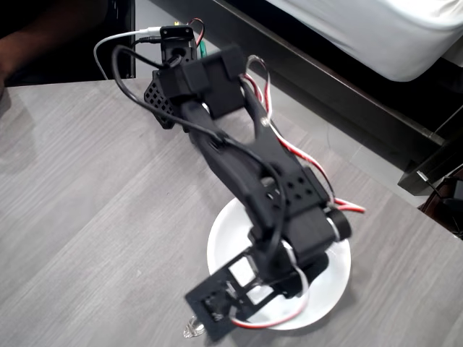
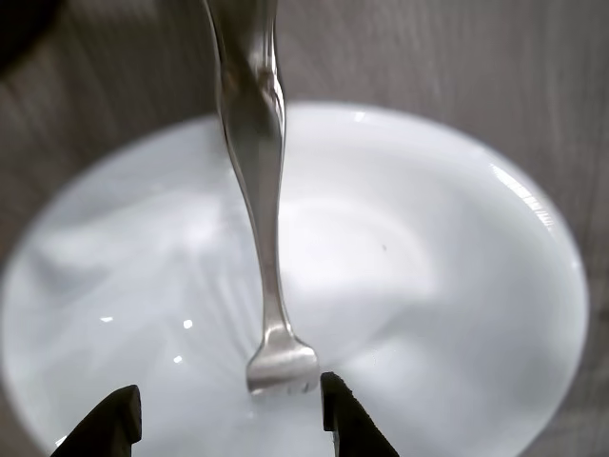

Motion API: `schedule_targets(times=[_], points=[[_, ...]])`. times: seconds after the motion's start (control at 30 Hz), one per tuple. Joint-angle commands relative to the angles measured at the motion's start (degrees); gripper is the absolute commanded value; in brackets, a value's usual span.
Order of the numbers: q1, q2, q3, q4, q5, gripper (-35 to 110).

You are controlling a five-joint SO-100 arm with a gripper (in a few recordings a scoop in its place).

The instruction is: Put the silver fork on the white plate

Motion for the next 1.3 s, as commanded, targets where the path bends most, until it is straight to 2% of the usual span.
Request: schedule_targets(times=[0.0,0.2,0.33,0.5,0.63,0.73,0.8,1.07,1.27], points=[[3.3,8.6,-1.2,0.8,-0.4,22],[16.9,18.7,2.1,0.9,3.0,0],[26.8,25.1,6.0,0.6,4.2,0],[32.2,38.1,20.4,-0.3,1.0,0],[32.2,57.1,44.9,-12.2,-3.3,0],[29.9,77.4,68.2,-25.8,0.0,0],[28.7,88.9,79.4,-31.3,3.6,0],[22.4,107.9,99.9,-37.4,7.3,0],[20.2,111.5,105.6,-37.1,8.3,0]])
